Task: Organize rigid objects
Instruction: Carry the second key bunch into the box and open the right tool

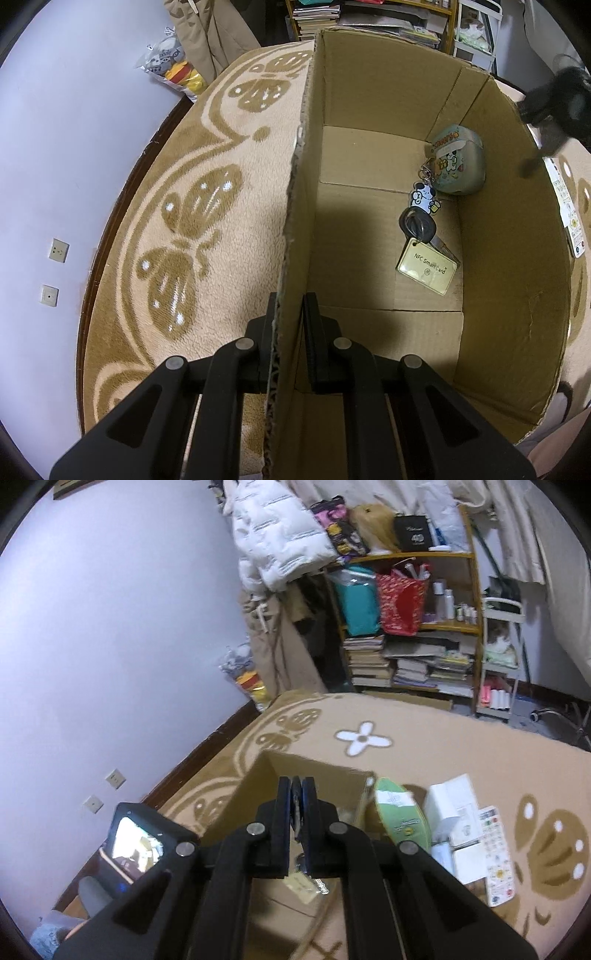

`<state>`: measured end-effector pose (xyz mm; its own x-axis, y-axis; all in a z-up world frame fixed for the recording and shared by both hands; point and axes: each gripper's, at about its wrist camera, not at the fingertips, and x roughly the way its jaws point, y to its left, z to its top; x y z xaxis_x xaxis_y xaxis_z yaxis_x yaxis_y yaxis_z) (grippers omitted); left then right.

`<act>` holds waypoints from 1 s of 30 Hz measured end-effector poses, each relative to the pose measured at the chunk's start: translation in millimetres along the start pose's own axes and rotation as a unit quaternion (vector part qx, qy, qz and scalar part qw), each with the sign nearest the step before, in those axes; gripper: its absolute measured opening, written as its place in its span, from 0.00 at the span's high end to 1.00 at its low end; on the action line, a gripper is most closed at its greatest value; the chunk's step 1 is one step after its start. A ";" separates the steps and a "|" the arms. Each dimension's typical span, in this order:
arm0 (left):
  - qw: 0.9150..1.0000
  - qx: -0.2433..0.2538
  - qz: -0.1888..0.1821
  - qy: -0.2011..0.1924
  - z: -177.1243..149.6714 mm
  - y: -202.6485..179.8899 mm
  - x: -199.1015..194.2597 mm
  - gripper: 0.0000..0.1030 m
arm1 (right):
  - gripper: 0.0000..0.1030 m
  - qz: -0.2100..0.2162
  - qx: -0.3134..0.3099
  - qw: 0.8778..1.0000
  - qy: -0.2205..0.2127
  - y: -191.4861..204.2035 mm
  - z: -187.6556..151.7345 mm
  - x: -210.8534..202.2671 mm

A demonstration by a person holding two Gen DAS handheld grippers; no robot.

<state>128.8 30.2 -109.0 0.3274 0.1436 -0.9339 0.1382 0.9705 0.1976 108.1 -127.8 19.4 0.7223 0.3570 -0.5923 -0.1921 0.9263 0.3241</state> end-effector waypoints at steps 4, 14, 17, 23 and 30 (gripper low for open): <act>1.000 -0.001 -0.001 0.000 0.1 -0.1 0.4 0.90 | 0.93 0.003 0.001 1.000 0.023 5.5 -12.7 18.7; 1.000 -0.001 -0.001 0.000 -1.4 -1.5 0.3 0.90 | 0.93 -0.008 0.018 0.996 0.092 -11.8 -40.3 60.6; 1.000 -0.002 -0.002 0.001 -1.6 -0.4 -0.1 0.90 | 0.93 -0.010 0.020 0.994 0.106 -18.1 -48.9 65.5; 1.000 0.000 -0.001 -0.001 -1.2 0.0 -1.4 0.90 | 0.93 -0.012 0.026 0.993 0.115 -26.5 -56.8 69.0; 1.000 0.000 -0.001 -0.001 -1.1 -0.2 -1.6 0.90 | 0.93 -0.010 0.027 0.993 0.116 -28.2 -55.9 69.6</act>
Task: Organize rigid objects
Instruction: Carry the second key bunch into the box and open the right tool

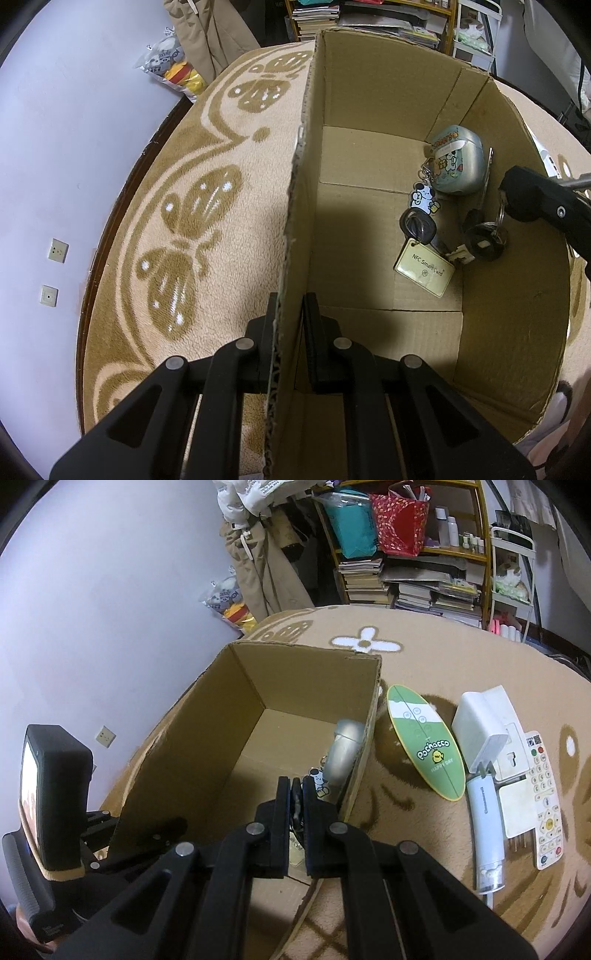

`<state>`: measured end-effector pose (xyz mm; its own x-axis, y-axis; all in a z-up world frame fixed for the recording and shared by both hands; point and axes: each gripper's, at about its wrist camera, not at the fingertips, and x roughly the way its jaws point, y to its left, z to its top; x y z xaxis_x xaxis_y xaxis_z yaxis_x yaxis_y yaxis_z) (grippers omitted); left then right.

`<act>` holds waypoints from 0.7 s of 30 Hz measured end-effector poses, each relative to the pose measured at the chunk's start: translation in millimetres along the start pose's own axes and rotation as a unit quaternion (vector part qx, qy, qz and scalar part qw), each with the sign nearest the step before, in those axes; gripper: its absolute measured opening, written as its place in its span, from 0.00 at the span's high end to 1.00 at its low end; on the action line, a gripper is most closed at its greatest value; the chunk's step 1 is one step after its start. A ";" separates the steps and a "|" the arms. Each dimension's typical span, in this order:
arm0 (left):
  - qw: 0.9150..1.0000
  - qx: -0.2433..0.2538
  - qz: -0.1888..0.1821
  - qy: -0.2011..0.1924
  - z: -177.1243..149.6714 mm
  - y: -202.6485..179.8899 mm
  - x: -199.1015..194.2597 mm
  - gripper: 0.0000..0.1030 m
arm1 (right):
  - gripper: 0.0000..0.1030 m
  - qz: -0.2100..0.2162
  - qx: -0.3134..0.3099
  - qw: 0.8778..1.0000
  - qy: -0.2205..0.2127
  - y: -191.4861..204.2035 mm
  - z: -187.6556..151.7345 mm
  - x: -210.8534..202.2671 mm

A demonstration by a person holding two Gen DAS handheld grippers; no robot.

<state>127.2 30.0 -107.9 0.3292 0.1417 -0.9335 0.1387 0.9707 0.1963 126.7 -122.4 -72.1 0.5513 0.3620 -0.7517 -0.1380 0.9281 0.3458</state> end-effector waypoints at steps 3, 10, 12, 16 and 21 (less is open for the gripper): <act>1.000 0.000 0.000 0.000 -0.1 0.0 0.0 0.90 | 0.93 0.001 0.001 1.000 0.000 -0.9 0.4 0.5; 1.000 0.000 0.000 0.000 0.6 -0.2 -1.1 0.90 | 0.93 0.001 -0.003 1.000 0.000 -1.1 -0.6 0.4; 1.000 -0.001 -0.001 0.000 0.5 0.1 -0.5 0.90 | 0.92 0.001 -0.003 1.000 -0.001 -0.9 -1.5 -0.3; 1.000 -0.001 -0.002 0.000 0.9 0.4 -1.1 0.90 | 0.84 -0.006 -0.007 1.000 0.004 0.3 -2.2 -4.2; 1.000 0.000 -0.001 -0.002 1.6 -0.1 -2.2 0.90 | 0.55 0.003 -0.010 1.000 0.003 3.8 1.9 -17.1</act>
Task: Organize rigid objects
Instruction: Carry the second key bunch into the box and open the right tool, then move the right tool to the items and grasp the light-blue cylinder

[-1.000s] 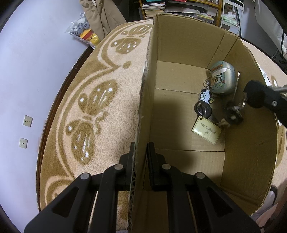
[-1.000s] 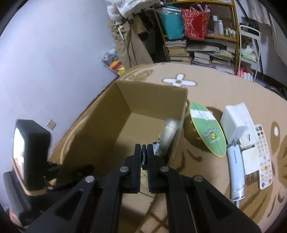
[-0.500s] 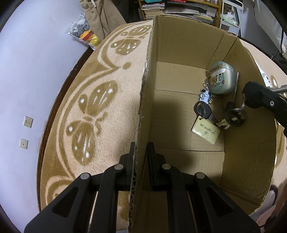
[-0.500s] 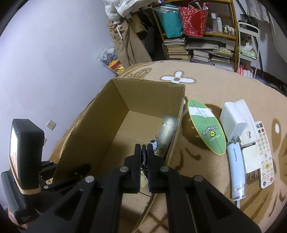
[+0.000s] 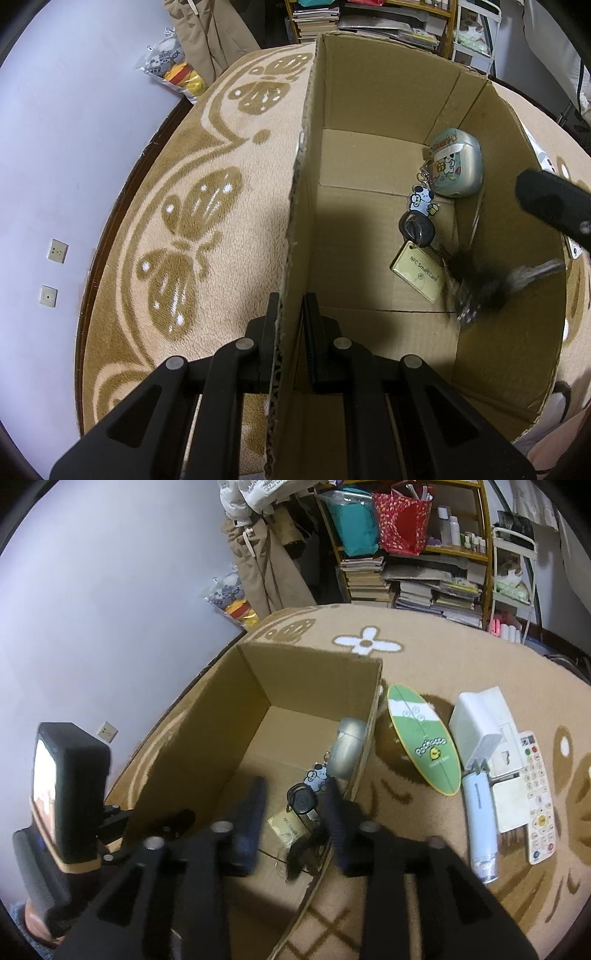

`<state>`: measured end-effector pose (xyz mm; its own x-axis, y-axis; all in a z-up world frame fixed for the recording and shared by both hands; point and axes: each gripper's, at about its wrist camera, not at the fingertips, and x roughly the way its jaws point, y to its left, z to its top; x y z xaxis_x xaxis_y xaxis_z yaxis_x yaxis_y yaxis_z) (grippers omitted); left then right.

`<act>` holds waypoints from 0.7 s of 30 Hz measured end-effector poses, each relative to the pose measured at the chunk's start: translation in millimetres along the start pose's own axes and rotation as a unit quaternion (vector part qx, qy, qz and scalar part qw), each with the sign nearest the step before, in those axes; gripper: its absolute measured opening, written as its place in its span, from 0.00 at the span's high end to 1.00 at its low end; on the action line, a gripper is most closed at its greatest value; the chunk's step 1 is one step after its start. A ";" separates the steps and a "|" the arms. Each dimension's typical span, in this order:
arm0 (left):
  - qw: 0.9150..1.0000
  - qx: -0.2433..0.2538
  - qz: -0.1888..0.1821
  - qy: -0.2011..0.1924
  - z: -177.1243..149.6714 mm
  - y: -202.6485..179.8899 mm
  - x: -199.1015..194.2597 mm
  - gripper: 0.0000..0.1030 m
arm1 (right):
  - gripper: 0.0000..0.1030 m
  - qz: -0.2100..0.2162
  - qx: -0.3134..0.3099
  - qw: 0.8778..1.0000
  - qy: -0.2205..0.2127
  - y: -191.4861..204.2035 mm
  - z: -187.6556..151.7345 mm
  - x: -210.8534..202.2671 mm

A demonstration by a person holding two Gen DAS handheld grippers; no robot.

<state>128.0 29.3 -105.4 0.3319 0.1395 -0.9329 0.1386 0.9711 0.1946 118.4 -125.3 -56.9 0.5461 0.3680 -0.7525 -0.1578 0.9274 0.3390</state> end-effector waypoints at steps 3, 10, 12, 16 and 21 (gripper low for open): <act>1.000 0.000 -0.001 0.001 -0.1 0.1 0.1 0.90 | 0.33 -0.004 -0.006 1.000 -0.012 0.0 5.3 -11.4; 1.000 -0.001 0.000 0.001 1.0 0.3 -0.3 0.90 | 0.16 -0.031 -0.003 0.999 -0.026 -20.7 18.3 -29.7; 1.000 0.000 0.001 0.000 1.1 0.1 -0.2 0.90 | 0.12 -0.046 0.002 0.999 -0.026 -32.5 20.8 -31.9; 1.000 0.002 0.002 -0.001 1.1 -0.5 -0.4 0.90 | 0.11 -0.076 0.022 0.997 -0.008 -58.5 24.4 -23.6; 1.000 0.003 0.003 0.000 0.5 -1.1 -0.2 0.90 | 0.11 -0.099 0.015 0.995 0.017 -80.4 20.4 -11.9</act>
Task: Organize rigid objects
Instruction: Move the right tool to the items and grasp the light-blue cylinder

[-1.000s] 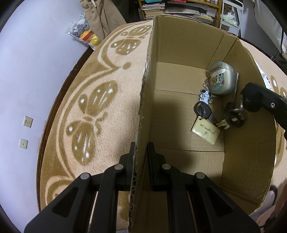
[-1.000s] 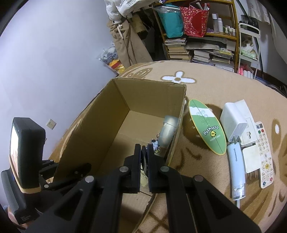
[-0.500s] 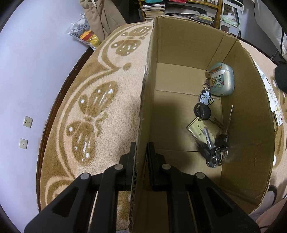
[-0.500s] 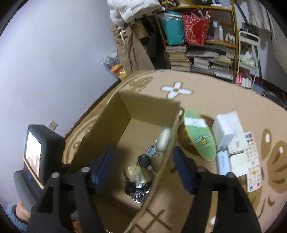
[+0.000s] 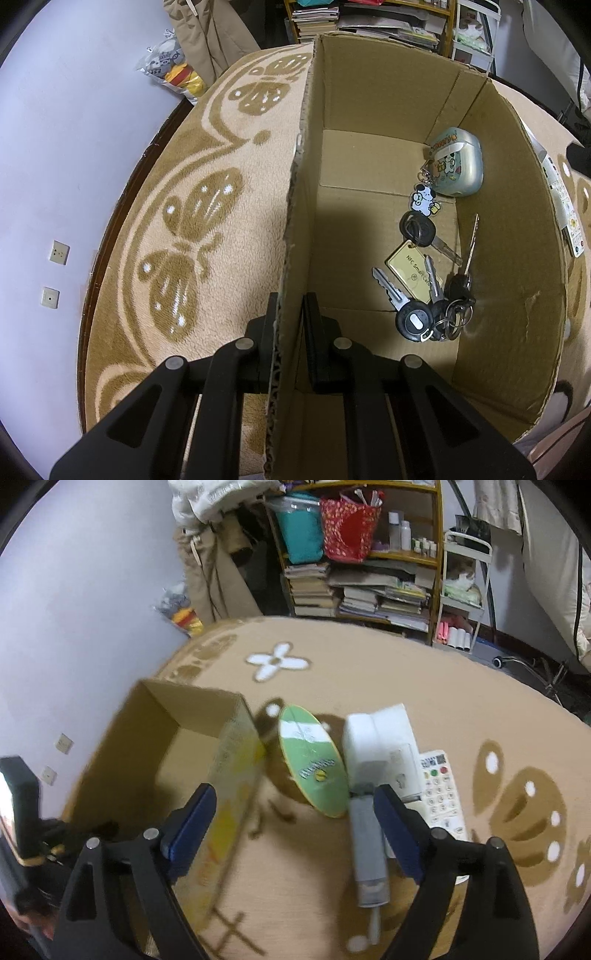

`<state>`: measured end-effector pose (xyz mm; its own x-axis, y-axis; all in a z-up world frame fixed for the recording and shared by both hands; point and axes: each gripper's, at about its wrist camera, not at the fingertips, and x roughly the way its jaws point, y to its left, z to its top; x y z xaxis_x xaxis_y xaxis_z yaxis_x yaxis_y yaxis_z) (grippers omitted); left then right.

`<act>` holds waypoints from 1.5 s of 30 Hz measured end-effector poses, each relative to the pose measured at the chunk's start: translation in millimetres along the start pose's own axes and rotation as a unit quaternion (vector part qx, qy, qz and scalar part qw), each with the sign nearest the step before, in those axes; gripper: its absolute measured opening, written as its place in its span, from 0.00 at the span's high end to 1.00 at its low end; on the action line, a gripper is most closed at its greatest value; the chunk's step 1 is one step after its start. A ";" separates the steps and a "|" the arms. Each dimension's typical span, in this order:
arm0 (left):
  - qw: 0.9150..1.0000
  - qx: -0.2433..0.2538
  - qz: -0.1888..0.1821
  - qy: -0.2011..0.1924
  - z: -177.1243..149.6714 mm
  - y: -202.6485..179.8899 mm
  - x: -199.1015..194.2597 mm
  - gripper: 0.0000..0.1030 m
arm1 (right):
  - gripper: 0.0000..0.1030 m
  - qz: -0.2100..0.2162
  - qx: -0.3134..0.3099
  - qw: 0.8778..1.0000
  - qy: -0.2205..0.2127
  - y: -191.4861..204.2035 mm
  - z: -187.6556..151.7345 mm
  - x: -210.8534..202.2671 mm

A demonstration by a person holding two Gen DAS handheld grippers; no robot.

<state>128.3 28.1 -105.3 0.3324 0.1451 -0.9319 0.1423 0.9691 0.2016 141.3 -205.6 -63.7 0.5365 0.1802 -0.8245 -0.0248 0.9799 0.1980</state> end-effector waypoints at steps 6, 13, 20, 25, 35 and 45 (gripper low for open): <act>1.000 0.003 0.003 -0.001 0.7 -1.1 -0.9 0.90 | 0.11 -0.012 0.008 1.000 0.019 -20.5 -15.8 12.7; 1.000 0.005 0.007 -0.002 -0.4 -3.7 -2.1 0.90 | 0.12 -0.005 0.037 0.999 0.038 -38.9 -29.7 24.0; 1.000 0.010 0.015 -0.004 -1.3 -7.0 -2.6 0.89 | 0.31 -0.010 0.048 0.995 0.086 -50.8 -43.6 45.8; 1.000 0.019 0.021 -0.007 -3.0 -9.8 -3.0 0.89 | 0.44 -0.015 0.037 0.996 0.080 -48.4 -46.6 45.8; 0.999 0.030 0.033 -0.014 -5.5 -12.8 -4.6 0.88 | 0.60 -0.018 0.033 0.996 0.076 -46.3 -49.8 42.4; 0.999 0.035 0.038 -0.016 -6.6 -15.5 -4.1 0.88 | 0.60 -0.025 0.025 0.997 0.071 -35.9 -52.6 43.3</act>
<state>118.5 13.8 -106.7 0.3739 0.2100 -0.9034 0.1792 0.9393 0.2925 121.1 -228.4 -134.4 0.4113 0.1456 -0.8998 0.0432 0.9829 0.1788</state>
